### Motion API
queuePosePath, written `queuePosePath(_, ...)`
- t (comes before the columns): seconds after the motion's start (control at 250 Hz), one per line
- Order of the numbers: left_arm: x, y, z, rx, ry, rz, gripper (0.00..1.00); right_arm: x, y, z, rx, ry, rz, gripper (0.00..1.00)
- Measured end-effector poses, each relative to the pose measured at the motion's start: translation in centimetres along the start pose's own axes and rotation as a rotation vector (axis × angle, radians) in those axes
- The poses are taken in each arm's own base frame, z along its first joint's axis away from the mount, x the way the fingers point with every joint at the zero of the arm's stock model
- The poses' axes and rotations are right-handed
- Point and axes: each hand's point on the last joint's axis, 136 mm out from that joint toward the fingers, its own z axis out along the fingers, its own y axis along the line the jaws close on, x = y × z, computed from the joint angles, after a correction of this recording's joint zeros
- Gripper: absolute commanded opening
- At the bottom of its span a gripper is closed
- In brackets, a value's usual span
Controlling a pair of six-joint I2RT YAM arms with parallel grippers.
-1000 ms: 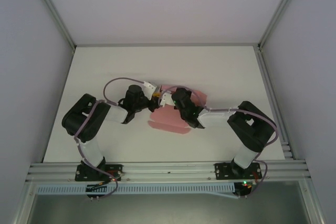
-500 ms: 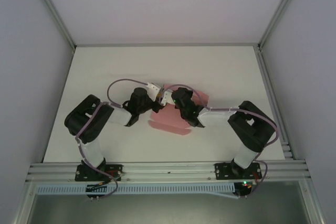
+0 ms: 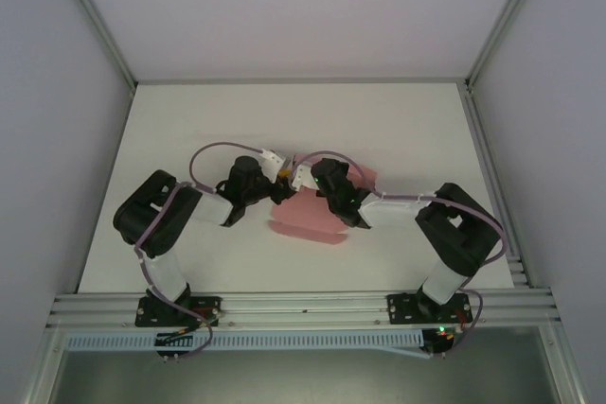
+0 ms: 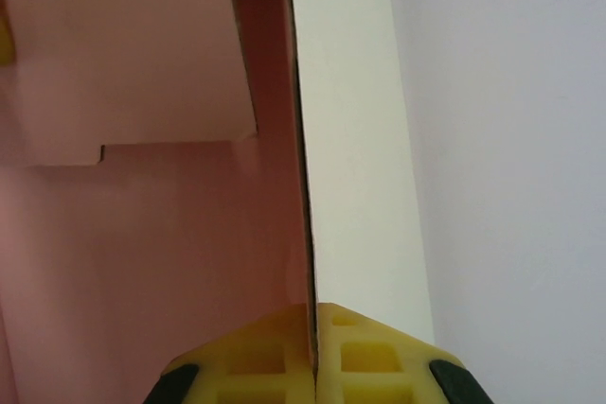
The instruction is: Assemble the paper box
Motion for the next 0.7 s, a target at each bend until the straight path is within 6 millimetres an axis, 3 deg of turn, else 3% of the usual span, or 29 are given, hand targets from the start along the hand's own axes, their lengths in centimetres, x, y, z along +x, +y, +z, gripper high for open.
queuePosePath(0.224, -0.2, -0.4, 0.3, 0.039, 0.020, -0.008, 0.41, 0.3, 0.1, 0.0, -0.011, 0.007, 0.009, 0.00)
queuePosePath(0.264, -0.1, -0.4, 0.3, 0.038, 0.023, -0.010, 0.45, 0.3, 0.2, 0.0, -0.012, 0.009, 0.011, 0.00)
queuePosePath(0.315, -0.2, -0.3, 0.5, 0.040, 0.024, -0.014, 0.58, 0.4, 0.2, 0.0, -0.013, 0.012, 0.013, 0.00)
queuePosePath(0.435, -0.8, -0.5, 1.1, 0.059, 0.015, -0.019, 0.65, -0.1, 0.7, 0.0, -0.043, -0.013, 0.010, 0.00)
queuePosePath(0.475, -1.0, -0.8, 1.3, 0.071, 0.012, -0.012, 0.59, -0.5, 1.2, -0.2, -0.061, -0.031, 0.013, 0.00)
queuePosePath(0.547, -1.0, -0.6, 1.3, 0.061, 0.014, -0.020, 0.34, -0.5, 1.5, -0.2, -0.073, -0.031, 0.006, 0.00)
queuePosePath(0.643, -0.6, 0.4, 1.3, 0.022, 0.029, -0.037, 0.26, -0.6, 1.8, -0.3, -0.087, -0.037, 0.000, 0.00)
queuePosePath(0.699, -0.5, 0.6, 1.3, 0.011, 0.032, -0.041, 0.17, -0.6, 1.8, -0.3, -0.087, -0.035, -0.001, 0.00)
